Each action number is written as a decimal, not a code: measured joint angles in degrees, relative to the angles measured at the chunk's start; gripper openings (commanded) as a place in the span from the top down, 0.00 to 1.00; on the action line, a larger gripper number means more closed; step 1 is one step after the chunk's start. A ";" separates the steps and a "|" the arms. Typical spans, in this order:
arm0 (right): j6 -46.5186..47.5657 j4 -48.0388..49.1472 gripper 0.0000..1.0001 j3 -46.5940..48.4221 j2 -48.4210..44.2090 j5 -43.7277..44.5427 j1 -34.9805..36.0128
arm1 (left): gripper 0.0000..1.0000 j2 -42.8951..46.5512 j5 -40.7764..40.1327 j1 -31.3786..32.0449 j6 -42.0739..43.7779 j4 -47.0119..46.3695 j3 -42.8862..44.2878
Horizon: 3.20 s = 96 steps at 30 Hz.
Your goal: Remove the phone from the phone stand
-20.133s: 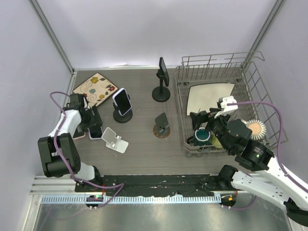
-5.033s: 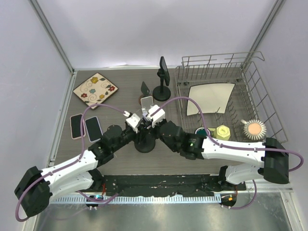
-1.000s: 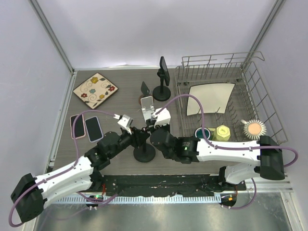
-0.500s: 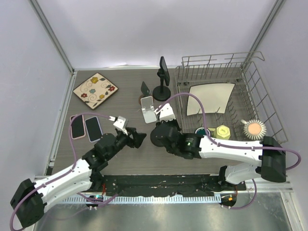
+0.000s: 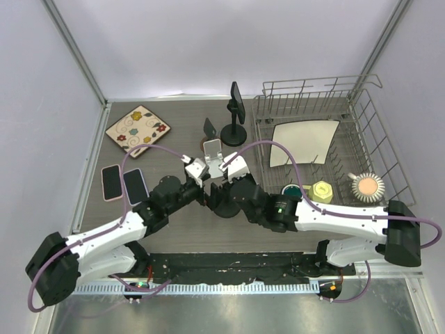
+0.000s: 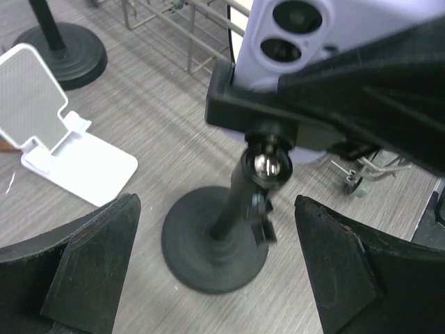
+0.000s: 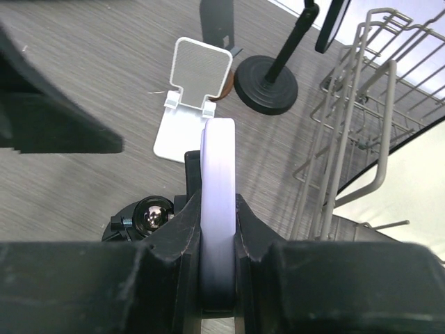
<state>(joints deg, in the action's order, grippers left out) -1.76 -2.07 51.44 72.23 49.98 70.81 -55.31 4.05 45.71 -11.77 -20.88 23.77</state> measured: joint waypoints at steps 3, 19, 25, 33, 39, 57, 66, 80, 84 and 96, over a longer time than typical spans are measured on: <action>0.42 0.22 0.99 -0.33 -0.55 -2.12 0.00 | 0.08 -4.92 1.05 0.00 0.85 -1.75 2.89; 0.61 0.33 0.99 -1.49 -2.25 -5.07 -0.55 | 1.00 -16.63 7.06 1.64 4.11 -7.19 7.15; -2.97 -4.87 0.99 0.92 -2.12 -5.49 -0.35 | 1.00 -15.47 3.10 2.99 1.60 -10.93 4.48; -7.50 -8.98 0.99 4.39 0.48 -1.97 1.09 | 1.00 -12.57 -2.58 4.61 -2.45 -12.37 1.70; -11.32 -9.09 0.99 4.85 0.59 -1.20 0.94 | 1.00 -9.05 -8.57 7.37 -2.71 -14.14 -1.64; -16.98 -5.86 0.99 7.32 5.16 3.52 -2.19 | 1.00 -10.38 -18.12 10.99 -3.96 -20.74 -4.11; -6.38 4.11 0.99 3.93 4.66 7.96 -9.60 | 1.00 -12.61 -17.88 12.44 -0.66 -20.31 -2.40; 6.01 15.80 0.99 -1.22 -8.66 3.41 -10.56 | 1.00 -18.51 -22.08 12.11 3.10 -18.43 3.02; 5.99 15.19 0.99 -4.46 -17.18 0.24 -10.56 | 0.87 -23.45 -21.84 9.38 3.76 -20.04 6.36; 3.54 7.21 0.99 -4.39 -22.75 -6.23 -10.67 | 0.07 -19.17 -22.03 8.13 5.05 -15.63 6.58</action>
<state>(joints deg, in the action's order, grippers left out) 1.78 5.15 47.05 49.47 43.75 60.14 -74.48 -17.98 53.84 -6.72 -36.51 30.35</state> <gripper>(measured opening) 0.210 0.743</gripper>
